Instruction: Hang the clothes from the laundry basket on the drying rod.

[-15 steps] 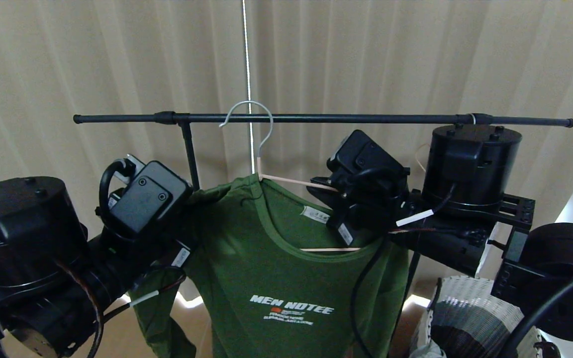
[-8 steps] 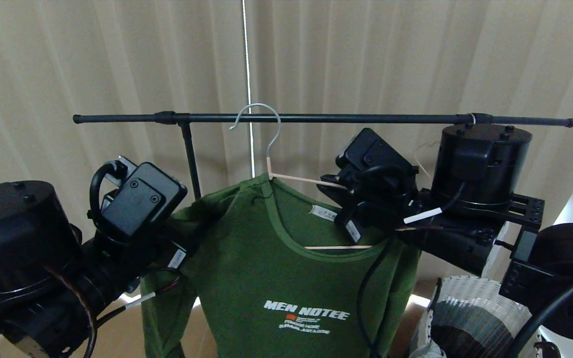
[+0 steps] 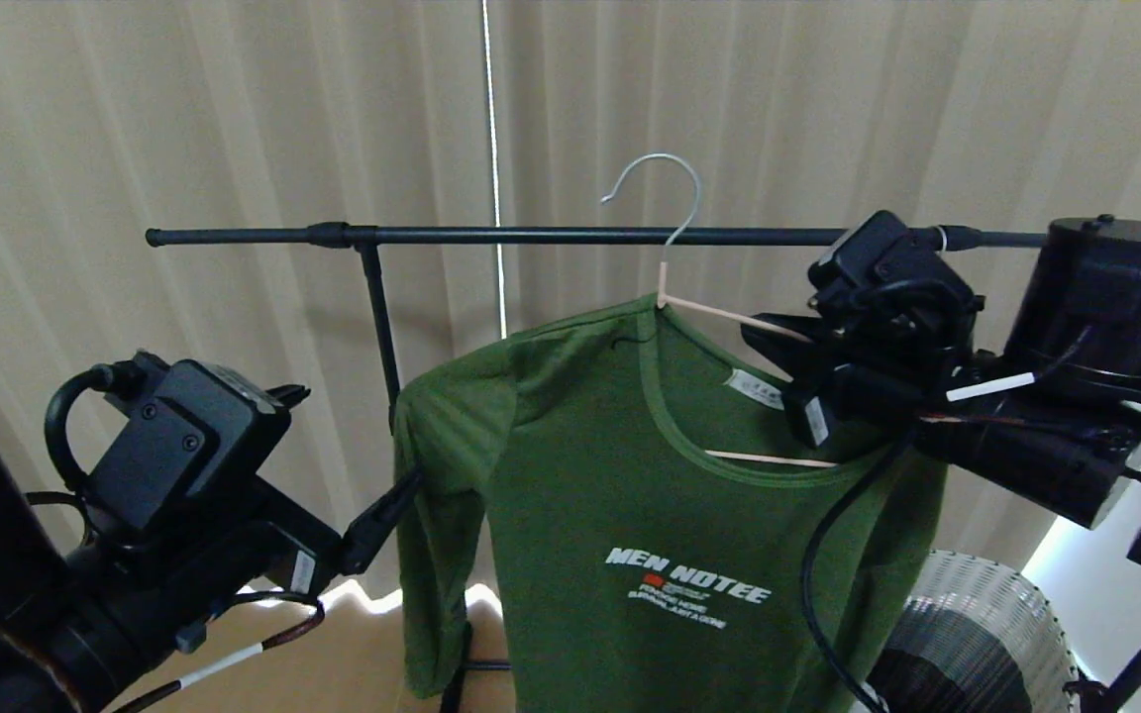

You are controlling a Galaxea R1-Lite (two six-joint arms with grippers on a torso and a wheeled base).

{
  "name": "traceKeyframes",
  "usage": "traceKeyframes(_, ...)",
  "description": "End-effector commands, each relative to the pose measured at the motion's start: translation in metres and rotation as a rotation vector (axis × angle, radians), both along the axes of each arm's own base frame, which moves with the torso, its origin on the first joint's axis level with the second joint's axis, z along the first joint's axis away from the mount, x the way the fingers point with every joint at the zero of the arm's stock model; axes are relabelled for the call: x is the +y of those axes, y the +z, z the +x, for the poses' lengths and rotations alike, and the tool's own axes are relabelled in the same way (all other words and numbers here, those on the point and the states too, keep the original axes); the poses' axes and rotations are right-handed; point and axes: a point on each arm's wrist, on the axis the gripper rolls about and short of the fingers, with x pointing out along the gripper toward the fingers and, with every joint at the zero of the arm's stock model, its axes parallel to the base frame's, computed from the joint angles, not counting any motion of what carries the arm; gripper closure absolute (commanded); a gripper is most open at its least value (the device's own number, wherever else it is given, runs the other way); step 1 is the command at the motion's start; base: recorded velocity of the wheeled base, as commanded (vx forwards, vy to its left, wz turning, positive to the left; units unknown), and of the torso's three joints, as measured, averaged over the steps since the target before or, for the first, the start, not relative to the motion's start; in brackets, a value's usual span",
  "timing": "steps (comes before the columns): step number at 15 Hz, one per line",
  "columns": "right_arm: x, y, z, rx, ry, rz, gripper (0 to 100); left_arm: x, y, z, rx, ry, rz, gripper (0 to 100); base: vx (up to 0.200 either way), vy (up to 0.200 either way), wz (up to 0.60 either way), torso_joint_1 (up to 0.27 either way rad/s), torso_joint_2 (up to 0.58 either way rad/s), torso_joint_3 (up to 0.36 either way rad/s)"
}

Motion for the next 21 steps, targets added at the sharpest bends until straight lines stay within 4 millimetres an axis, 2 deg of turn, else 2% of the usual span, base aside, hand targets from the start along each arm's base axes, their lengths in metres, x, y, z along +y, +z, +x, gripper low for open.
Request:
traceKeyframes(1,-0.012,0.013,-0.012,-0.040,-0.011,0.025,100,0.005,-0.005,-0.004,0.017,0.010,-0.008,0,0.000,0.000,0.00,0.000,0.00,0.000)
traceKeyframes(4,-0.019,0.020,-0.025,-0.064,0.006,0.044,100,0.011,-0.021,-0.001,0.085,0.033,0.012,0,0.000,0.000,0.00,0.000,0.00,0.000)
traceKeyframes(10,-0.019,0.028,-0.040,-0.090,0.092,0.066,100,0.003,-0.026,0.013,0.121,0.024,0.016,0,0.000,0.000,0.00,0.000,0.00,0.000)
traceKeyframes(11,-0.019,0.028,-0.040,-0.090,0.092,0.066,100,0.002,-0.026,0.015,0.122,0.024,0.017,100,0.000,0.000,0.00,0.000,0.00,0.000)
traceKeyframes(13,-0.019,0.029,-0.040,-0.092,0.090,0.066,100,0.002,-0.025,0.015,0.117,0.028,0.016,100,0.000,0.000,0.00,0.000,0.00,0.000)
traceKeyframes(18,-0.036,0.027,-0.028,-0.088,0.000,0.060,100,0.052,-0.032,0.028,0.137,0.276,0.036,100,0.000,0.000,0.00,0.000,0.00,0.000)
traceKeyframes(21,-0.039,0.027,-0.026,-0.088,-0.016,0.059,100,0.056,-0.034,0.025,0.147,0.289,0.033,100,0.000,0.000,0.00,0.000,0.00,0.000)
